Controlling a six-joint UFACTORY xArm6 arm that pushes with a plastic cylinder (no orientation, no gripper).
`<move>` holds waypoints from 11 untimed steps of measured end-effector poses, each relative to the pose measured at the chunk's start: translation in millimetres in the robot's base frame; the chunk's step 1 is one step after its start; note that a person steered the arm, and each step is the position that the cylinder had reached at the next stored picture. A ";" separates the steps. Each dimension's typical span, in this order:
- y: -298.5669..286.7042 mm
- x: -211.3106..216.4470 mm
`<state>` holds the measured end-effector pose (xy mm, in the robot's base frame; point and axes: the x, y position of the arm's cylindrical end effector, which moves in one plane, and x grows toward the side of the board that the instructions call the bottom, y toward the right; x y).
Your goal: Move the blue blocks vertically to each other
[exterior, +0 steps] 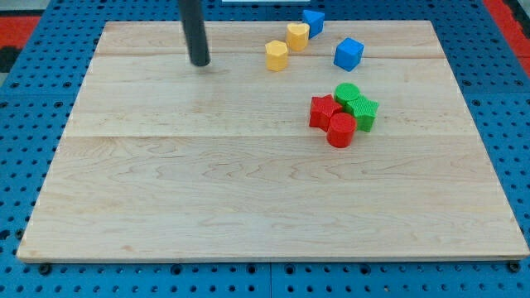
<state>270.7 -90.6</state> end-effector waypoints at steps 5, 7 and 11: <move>181.5 -77.5; 203.8 -22.4; 261.6 -78.3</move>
